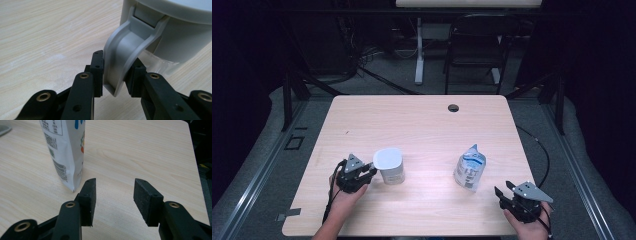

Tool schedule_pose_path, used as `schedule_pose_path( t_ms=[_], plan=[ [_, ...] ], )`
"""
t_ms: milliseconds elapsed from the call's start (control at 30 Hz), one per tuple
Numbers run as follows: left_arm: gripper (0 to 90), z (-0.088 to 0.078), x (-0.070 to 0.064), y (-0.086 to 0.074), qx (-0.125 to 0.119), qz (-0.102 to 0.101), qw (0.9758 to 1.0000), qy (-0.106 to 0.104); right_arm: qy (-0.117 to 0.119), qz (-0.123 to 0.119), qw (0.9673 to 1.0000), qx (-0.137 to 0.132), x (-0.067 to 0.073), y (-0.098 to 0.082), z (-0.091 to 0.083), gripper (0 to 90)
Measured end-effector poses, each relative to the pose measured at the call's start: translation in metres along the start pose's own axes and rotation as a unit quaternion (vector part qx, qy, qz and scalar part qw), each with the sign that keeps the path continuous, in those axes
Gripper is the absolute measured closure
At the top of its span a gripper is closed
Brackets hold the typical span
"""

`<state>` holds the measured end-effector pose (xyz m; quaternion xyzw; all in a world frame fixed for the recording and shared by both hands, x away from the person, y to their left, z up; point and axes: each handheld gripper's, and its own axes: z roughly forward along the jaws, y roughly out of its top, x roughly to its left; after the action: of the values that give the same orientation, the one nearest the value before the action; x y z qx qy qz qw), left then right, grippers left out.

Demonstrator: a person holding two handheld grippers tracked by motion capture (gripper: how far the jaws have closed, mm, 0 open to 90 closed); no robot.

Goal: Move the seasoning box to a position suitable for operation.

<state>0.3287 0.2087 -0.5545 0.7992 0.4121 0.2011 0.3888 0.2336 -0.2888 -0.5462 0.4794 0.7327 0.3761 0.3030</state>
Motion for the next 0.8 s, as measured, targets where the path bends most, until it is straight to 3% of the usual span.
schedule_pose_path(
  t_ms=[300,800],
  plan=[
    [71.6,-0.006,-0.012,-0.002,0.002,0.012,0.9999,-0.011,-0.006,-0.017,0.9998,-0.007,0.009,0.007,-0.001,48.4],
    [71.7,-0.016,-0.042,-0.005,0.009,0.048,0.9981,-0.037,0.019,-0.013,0.9997,0.0,0.016,0.011,0.011,50.0]
  ],
)
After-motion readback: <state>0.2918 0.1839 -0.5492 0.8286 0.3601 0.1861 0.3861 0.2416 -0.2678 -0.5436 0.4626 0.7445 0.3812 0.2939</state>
